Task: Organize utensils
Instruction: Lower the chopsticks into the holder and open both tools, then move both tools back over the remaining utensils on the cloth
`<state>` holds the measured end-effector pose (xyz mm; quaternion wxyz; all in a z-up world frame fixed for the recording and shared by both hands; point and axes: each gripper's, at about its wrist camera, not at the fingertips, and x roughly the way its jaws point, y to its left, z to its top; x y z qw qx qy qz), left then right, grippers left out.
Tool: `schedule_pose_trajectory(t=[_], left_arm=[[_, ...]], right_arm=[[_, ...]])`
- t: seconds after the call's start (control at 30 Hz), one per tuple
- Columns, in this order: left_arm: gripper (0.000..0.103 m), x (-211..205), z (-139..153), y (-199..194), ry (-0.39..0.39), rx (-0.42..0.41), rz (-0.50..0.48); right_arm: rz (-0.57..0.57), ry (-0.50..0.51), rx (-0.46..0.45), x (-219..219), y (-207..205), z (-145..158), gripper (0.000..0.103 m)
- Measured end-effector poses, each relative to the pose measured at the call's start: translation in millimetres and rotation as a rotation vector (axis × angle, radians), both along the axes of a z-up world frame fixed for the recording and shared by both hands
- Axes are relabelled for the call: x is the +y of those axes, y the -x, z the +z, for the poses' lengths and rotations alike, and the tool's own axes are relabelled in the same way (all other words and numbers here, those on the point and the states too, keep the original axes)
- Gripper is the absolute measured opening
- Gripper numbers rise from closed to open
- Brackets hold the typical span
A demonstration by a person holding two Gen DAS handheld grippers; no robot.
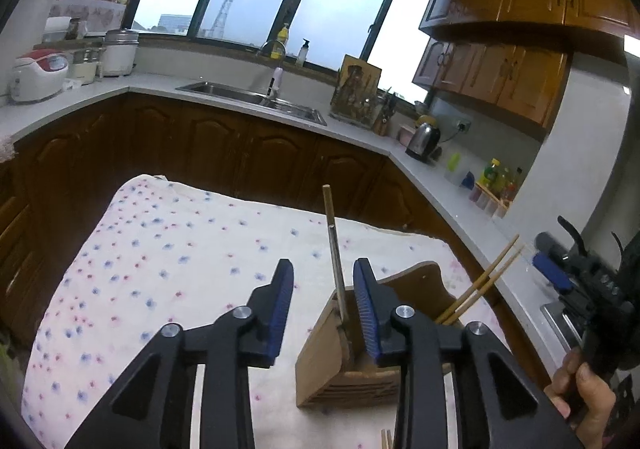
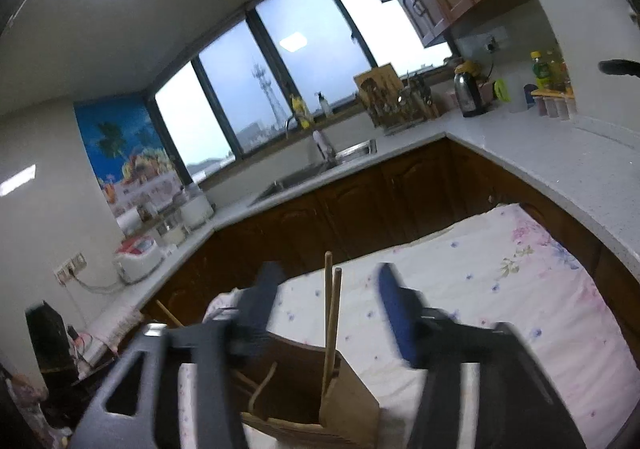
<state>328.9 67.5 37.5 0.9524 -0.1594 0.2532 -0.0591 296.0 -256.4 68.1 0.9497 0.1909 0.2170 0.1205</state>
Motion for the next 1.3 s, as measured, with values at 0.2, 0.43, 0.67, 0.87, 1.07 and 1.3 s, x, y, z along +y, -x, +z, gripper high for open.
schedule_pose_trajectory(t=[0.2,0.43,0.67,0.87,1.07,1.3], left_arm=[[0.076,5.5,-1.0,25.0,-0.006,-0.002,0.041],[0.081,2.0,-1.7,63.3,-0.019,0.029,0.039],[0.084,0.7,-1.7,109.8,-0.019,0.079,0.050],[0.084,0.1,-6.0,147.7,-0.015,0.142,0.042],[0.084,-6.2,-8.0,177.2,-0.009,0.184,0.021],[0.084,-18.3,-15.2,195.8,-0.023,0.238,0.001]], right_arm=[[0.013,-0.042,-0.015,-6.3,15.7,3.9,0.094],[0.019,-0.070,0.018,-13.5,47.2,-3.5,0.095],[0.029,-0.044,0.073,-14.8,95.6,-17.4,0.095],[0.027,-0.034,0.133,-20.3,136.8,-31.9,0.095],[0.007,-0.004,0.167,-24.5,171.2,-45.3,0.095],[-0.004,0.064,0.221,-23.2,195.7,-64.9,0.095]])
